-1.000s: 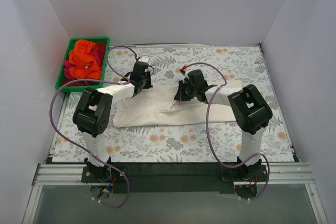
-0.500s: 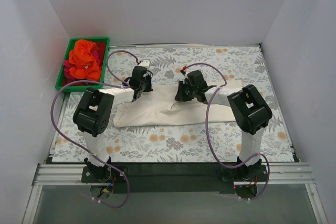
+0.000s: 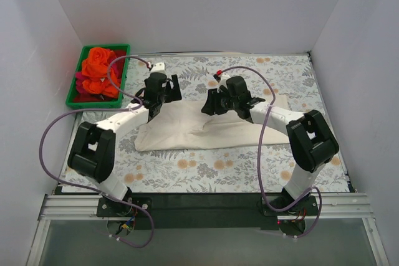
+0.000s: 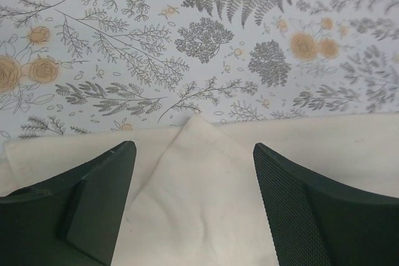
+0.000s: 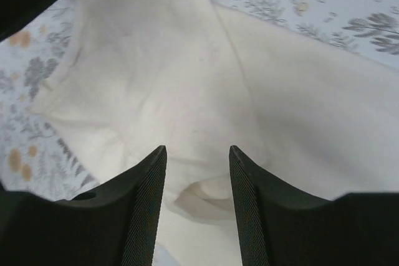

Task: Fold and stack the t-shirts
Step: Fold the tshirt

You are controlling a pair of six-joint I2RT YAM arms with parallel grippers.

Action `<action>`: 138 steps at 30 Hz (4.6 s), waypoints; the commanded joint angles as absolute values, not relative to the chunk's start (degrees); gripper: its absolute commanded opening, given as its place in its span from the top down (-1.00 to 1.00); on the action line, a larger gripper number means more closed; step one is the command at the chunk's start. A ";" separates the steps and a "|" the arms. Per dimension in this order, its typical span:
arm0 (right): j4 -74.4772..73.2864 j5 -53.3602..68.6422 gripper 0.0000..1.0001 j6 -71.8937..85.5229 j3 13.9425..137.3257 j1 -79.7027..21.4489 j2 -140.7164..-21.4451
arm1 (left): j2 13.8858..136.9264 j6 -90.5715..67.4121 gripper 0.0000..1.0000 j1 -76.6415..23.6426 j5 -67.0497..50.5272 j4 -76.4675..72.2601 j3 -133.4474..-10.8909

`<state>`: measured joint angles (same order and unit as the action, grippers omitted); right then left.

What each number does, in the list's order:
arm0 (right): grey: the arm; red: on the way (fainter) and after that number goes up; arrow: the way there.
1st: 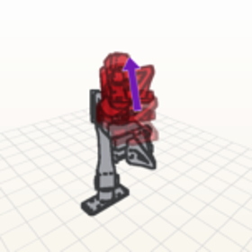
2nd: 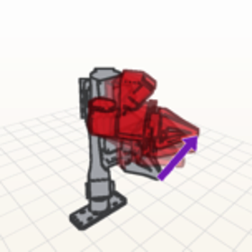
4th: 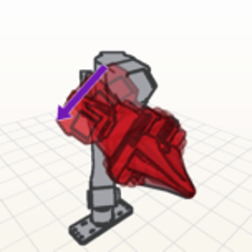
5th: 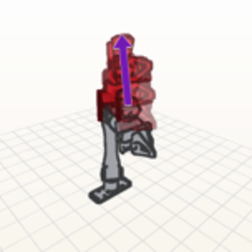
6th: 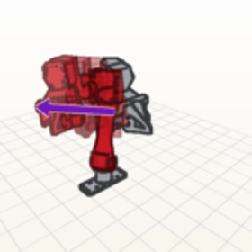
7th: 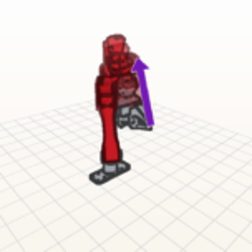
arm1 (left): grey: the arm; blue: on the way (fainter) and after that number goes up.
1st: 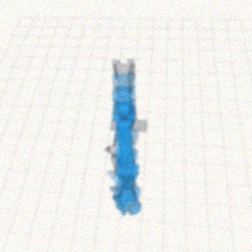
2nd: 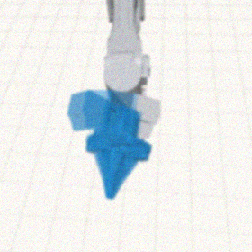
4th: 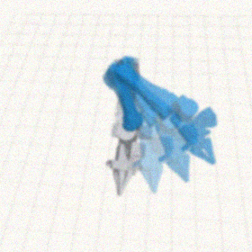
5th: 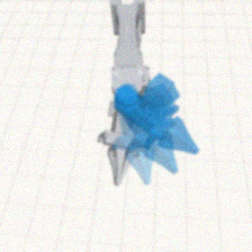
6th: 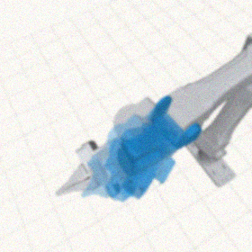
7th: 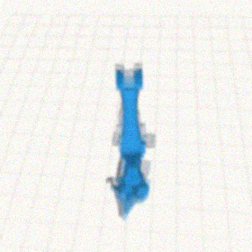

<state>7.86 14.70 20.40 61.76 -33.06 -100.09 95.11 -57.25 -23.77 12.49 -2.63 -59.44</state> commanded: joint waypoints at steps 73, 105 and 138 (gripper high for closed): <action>-33.13 12.49 0.20 11.78 54.65 -47.11 -94.14 | 133.69 -46.05 -0.44 -20.57 13.27 18.72 -105.55; -34.63 19.94 0.35 9.49 53.51 -52.29 -94.82 | 138.06 -61.44 -0.36 -17.58 15.21 21.88 -108.35; -29.01 9.05 0.54 12.74 50.45 -44.91 -78.57 | 118.03 -56.34 -0.36 -31.28 8.71 10.02 -96.68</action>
